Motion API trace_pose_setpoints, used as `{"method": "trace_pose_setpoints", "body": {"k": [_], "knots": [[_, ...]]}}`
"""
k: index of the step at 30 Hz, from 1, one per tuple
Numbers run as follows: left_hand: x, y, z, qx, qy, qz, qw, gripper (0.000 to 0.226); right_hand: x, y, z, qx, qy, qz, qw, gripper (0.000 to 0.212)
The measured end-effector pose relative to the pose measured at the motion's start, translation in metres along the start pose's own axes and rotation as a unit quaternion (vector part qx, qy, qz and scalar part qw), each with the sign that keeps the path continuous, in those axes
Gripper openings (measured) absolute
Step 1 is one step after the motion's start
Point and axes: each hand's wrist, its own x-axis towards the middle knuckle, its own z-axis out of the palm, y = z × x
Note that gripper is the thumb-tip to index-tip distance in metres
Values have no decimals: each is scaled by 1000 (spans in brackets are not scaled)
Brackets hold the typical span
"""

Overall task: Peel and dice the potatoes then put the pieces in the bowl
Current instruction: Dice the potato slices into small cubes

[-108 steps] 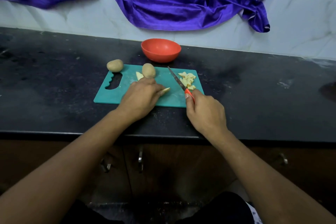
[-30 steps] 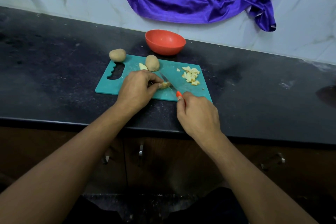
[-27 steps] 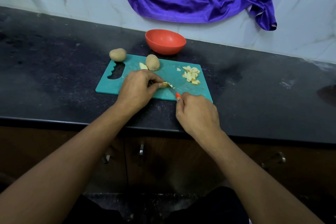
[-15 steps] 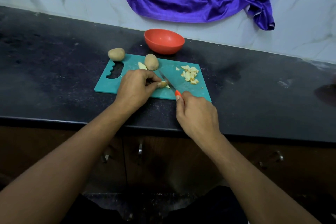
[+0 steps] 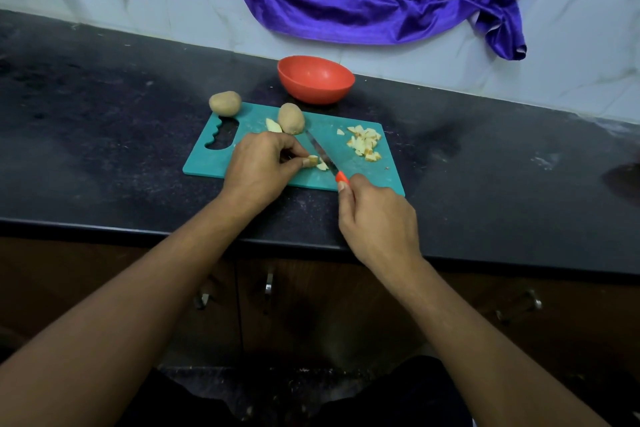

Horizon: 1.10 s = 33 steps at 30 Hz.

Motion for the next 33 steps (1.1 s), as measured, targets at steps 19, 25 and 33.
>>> {"method": "trace_pose_setpoints", "body": {"k": [19,25,33], "knots": [[-1,1,-1,24,-13,3,1000,14,-1,-3,0,-16,-10,-12,1000,34],[-1,0,0,27,-5,4,1000,13,5,-8,-3,-46,-58,-22,997,34],[-2,3,-2,16,0,-4,1000,9,-4,-6,-2,-8,-10,-1,1000,34]]}}
